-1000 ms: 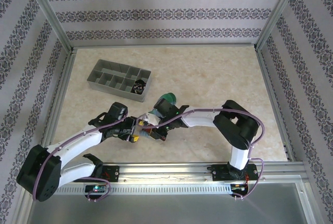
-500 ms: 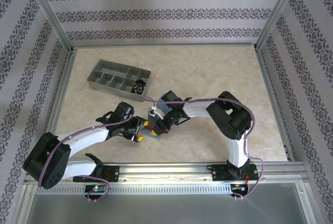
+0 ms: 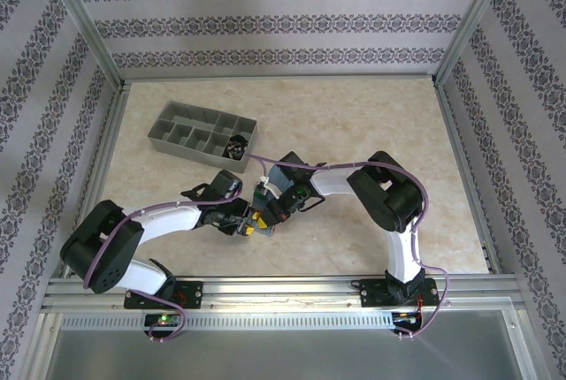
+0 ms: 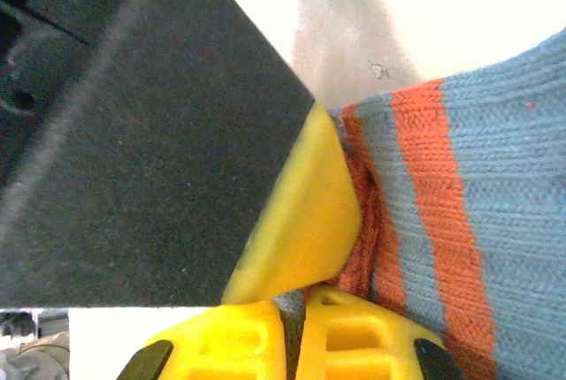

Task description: Roll the socks

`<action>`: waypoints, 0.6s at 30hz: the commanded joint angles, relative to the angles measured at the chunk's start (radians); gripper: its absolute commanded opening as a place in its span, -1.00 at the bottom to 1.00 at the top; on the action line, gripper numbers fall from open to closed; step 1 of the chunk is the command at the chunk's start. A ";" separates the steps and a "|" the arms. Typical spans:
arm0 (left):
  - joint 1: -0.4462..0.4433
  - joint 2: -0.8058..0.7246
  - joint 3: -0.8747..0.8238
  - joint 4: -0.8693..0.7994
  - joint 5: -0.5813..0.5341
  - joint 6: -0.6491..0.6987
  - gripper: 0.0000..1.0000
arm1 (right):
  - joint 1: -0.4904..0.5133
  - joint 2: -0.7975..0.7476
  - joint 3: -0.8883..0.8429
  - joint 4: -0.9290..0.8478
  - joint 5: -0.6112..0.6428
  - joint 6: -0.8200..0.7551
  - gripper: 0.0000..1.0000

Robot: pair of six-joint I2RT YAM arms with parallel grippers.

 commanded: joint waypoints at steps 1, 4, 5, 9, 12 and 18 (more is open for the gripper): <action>-0.015 0.034 0.034 -0.164 0.017 0.023 -0.62 | -0.006 0.052 -0.037 -0.098 0.142 -0.002 -1.00; -0.015 0.024 0.024 -0.232 0.018 0.031 -0.89 | 0.001 0.012 -0.047 -0.096 0.183 -0.028 -1.00; -0.015 0.012 0.015 -0.249 0.015 0.029 -0.95 | 0.010 -0.020 -0.063 -0.078 0.207 -0.042 -1.00; -0.012 -0.004 0.001 -0.297 0.034 0.037 -1.00 | 0.067 -0.234 -0.204 0.095 0.379 -0.088 -0.39; -0.009 0.001 0.011 -0.340 0.052 0.053 -1.00 | 0.161 -0.421 -0.336 0.216 0.609 -0.165 -0.12; -0.007 -0.008 0.048 -0.434 0.052 0.075 -1.00 | 0.342 -0.504 -0.373 0.255 0.841 -0.244 0.10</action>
